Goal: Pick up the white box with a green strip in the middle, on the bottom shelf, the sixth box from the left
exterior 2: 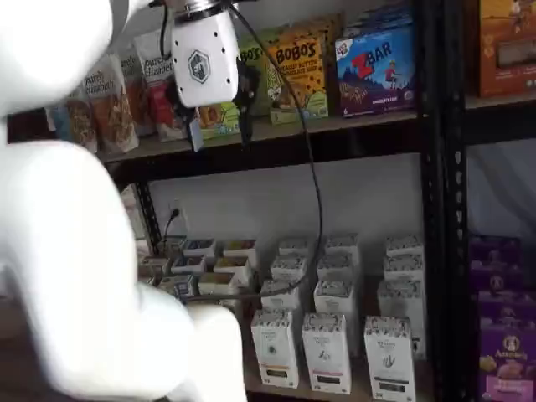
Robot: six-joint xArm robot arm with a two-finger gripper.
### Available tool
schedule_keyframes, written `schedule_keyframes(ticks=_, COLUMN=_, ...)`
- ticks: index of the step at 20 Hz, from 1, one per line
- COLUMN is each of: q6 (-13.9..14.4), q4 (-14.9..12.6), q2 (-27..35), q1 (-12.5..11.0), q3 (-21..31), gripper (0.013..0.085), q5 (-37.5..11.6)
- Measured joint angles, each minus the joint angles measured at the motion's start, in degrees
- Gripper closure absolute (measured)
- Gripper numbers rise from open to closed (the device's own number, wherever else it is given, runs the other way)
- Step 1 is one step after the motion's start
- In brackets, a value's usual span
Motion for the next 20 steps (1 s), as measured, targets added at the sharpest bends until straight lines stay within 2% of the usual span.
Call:
schedule_keyframes(ticks=2, q6=0.1, q4=-0.4, q2=-0.9, q1=0.3, q3=0.9, gripper=0.0130, q5=-1.5)
schedule_keyframes(ticks=6, q6=-0.6, q4=0.6, q2=-1.6, q1=-0.7, q3=1.5, gripper=0.0130, q5=-3.2)
schedule_keyframes(ticks=10, q6=-0.2, q4=-1.6, q2=-1.4, q1=0.3, q3=2.9, gripper=0.0130, q5=-4.6)
schedule_keyframes(ticks=16, q6=-2.4, q4=-3.4, q2=-1.8, q1=-2.0, q3=9.1, gripper=0.0130, q5=-11.4)
schedule_keyframes(ticks=20, q6=-4.5, q4=-3.9, q2=-1.0, q1=-4.3, q3=14.4, gripper=0.0130, q5=-17.3)
